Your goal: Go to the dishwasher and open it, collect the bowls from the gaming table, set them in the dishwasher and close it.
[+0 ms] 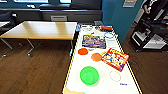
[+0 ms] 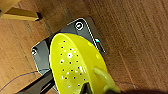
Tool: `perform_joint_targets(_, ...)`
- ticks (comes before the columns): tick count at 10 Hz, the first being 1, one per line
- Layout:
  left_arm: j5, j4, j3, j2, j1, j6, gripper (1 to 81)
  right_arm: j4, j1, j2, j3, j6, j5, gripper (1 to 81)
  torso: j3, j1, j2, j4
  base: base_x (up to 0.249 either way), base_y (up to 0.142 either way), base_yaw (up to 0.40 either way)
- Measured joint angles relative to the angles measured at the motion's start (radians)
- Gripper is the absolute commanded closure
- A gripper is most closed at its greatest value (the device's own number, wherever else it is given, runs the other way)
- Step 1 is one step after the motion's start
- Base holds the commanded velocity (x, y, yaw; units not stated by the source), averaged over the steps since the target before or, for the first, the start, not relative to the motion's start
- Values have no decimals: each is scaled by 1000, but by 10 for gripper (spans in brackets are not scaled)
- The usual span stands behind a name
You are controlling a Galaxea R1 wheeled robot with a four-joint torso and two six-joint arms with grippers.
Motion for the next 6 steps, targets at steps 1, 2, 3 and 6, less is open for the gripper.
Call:
perform_joint_targets(1,-2,0,53,-55,-3,0,10,-7,-40,57,-58,-9,32,811,0,0,0,0,0,0,0)
perform_joint_targets(2,-1,0,97,-122,-2,-1,10,-19,-60,124,-119,-16,61,811,0,0,0,0,0,0,0)
perform_joint_targets(3,-1,-1,136,-184,1,-1,10,-31,-74,188,-177,-22,85,811,0,0,0,0,0,0,0)
perform_joint_targets(6,-9,-1,299,-297,6,-7,10,-63,-131,316,-332,-32,118,811,0,0,0,0,0,0,0)
